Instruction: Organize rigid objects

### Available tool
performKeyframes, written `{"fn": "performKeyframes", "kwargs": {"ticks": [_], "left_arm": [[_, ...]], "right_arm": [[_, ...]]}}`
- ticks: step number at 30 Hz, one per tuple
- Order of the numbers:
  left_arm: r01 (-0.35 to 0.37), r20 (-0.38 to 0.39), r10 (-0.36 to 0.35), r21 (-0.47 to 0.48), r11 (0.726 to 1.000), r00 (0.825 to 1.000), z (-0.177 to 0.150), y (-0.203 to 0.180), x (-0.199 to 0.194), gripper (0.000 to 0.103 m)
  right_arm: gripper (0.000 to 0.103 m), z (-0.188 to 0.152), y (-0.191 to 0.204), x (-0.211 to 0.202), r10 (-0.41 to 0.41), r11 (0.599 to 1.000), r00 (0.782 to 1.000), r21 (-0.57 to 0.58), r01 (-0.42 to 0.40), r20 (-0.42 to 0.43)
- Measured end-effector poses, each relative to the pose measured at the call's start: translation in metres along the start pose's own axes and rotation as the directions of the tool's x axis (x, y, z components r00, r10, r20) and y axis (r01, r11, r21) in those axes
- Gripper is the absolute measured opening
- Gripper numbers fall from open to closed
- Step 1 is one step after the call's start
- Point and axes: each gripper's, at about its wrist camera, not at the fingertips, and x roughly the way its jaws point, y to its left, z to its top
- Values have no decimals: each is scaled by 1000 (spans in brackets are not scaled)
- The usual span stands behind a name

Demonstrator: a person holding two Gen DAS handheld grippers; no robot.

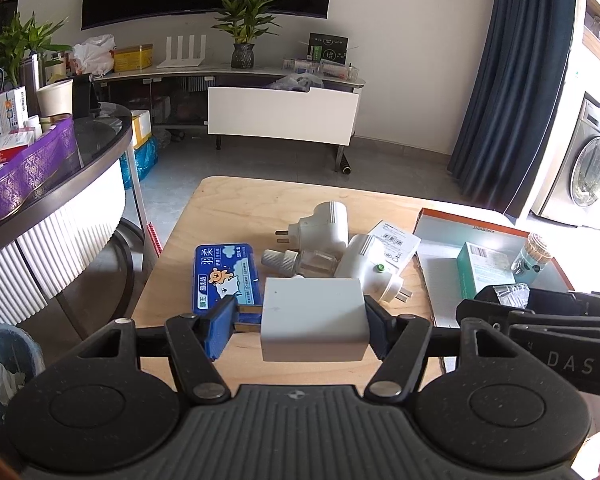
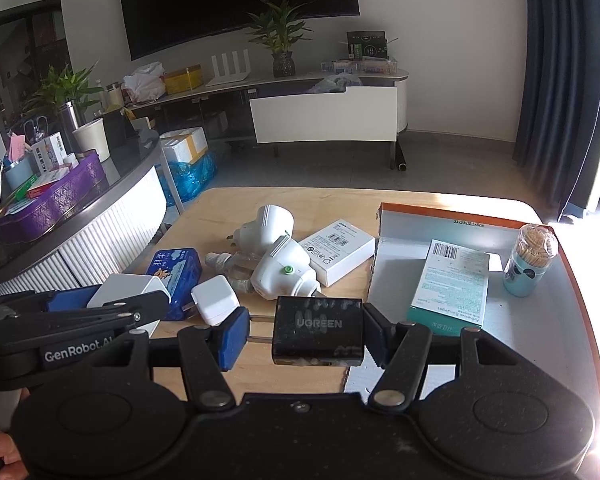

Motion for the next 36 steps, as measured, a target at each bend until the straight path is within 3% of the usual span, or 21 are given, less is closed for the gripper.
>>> {"fn": "performKeyframes", "kwargs": {"ticks": [36], "left_arm": [[105, -8, -104, 96, 990, 995, 1, -61, -6, 67]], "right_arm": [[73, -8, -56, -45, -93, 992, 993, 97, 86, 67]]}}
